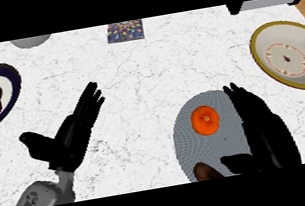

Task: Pick the squash from the placemat and place it in the bowl

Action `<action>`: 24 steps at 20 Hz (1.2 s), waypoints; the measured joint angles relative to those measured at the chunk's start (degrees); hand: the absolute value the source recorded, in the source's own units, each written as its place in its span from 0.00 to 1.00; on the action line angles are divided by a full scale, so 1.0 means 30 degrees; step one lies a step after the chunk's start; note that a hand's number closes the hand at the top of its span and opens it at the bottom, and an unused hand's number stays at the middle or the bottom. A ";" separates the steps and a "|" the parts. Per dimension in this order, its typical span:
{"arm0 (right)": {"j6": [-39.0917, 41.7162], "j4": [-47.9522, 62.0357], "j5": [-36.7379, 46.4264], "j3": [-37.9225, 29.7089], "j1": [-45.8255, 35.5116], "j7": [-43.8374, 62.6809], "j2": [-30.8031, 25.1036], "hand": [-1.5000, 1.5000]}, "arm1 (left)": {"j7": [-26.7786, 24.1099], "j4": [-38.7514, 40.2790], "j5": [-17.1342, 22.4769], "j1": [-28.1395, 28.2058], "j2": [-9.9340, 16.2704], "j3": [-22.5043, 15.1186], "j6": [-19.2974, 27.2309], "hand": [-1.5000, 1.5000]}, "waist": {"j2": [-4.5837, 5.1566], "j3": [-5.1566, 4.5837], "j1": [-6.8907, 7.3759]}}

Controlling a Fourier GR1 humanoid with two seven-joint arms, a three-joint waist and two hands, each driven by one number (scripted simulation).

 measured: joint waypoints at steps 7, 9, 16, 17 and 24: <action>0.5943 0.0031 -0.0108 0.0468 -0.3046 0.5752 0.3374 0.00 | -0.0049 0.0281 -0.0384 -0.0206 -0.0447 -0.0027 -0.0118 0.50 | 0.0076 0.0071 0.0189; 0.6609 0.0755 -0.0231 0.0212 -0.3685 0.6228 0.4283 0.00 | -0.0106 0.0348 -0.0421 -0.0080 -0.0484 0.0046 -0.0242 0.50 | 0.0088 0.0083 0.0219; 0.7904 0.3169 -0.0603 -0.1546 -0.4837 0.6581 0.5619 0.00 | 0.0161 0.0120 -0.0502 0.0175 -0.0553 0.0294 -0.0473 0.50 | 0.0099 0.0110 0.0210; 0.8042 0.3422 -0.0588 -0.1716 -0.4772 0.6564 0.5682 0.00 | 0.0138 0.0140 -0.0468 0.0163 -0.0481 0.0453 -0.0591 0.50 | 0.0096 0.0109 0.0189; 0.9025 0.4802 -0.0515 -0.2308 -0.4736 0.6482 0.6386 0.00 | 0.0432 0.0131 -0.0600 0.0156 -0.0664 0.0830 -0.0896 0.50 | 0.0084 0.0120 0.0135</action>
